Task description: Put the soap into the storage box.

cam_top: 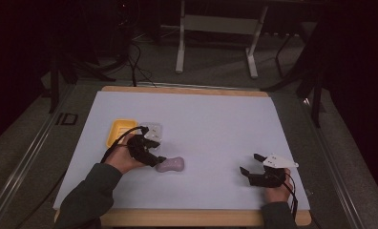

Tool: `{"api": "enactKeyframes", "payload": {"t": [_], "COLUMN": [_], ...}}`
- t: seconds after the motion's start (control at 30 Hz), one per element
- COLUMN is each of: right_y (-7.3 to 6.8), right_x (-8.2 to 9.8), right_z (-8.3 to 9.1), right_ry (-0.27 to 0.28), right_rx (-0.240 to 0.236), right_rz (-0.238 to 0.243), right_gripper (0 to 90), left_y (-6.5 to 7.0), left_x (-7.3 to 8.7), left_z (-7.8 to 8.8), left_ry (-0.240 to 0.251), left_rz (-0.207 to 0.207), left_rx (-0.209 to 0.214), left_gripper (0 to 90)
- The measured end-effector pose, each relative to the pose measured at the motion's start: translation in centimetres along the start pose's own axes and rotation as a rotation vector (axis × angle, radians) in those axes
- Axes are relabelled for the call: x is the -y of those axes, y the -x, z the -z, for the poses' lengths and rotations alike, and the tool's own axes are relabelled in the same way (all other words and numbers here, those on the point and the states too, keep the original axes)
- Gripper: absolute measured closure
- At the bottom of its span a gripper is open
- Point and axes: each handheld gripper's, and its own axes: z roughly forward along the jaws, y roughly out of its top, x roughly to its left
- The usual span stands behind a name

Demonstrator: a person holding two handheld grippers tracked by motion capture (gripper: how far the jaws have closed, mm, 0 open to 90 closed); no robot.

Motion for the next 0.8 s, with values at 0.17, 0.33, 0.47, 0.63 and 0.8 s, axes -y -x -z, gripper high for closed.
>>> {"api": "enactKeyframes", "payload": {"t": [0.17, 0.33, 0.47, 0.63, 0.8], "right_y": [0.0, 0.0, 0.0, 0.0, 0.0], "right_x": [0.0, 0.0, 0.0, 0.0, 0.0], "right_z": [0.0, 0.0, 0.0, 0.0, 0.1], "right_ry": [0.001, 0.002, 0.002, 0.002, 0.003], "right_rx": [-0.001, -0.002, -0.002, -0.003, -0.003], "right_rz": [-0.002, -0.001, 0.0, 0.0, 0.001], "right_gripper": [18.9, 18.9, 18.9, 18.9, 18.9], "left_y": [0.0, 0.1, 0.1, 0.2, 0.4], "left_x": [-0.2, -0.5, -0.7, -1.1, -1.4], "left_z": [-0.3, -0.5, -0.6, -1.0, -1.4], "left_ry": [-0.021, -0.039, -0.046, -0.067, -0.079], "left_rz": [-0.01, -0.025, -0.032, -0.048, -0.054], "left_rx": [0.013, 0.018, 0.022, 0.029, 0.04], "left_gripper": [38.0, 37.3, 37.0, 36.0, 34.7]}}
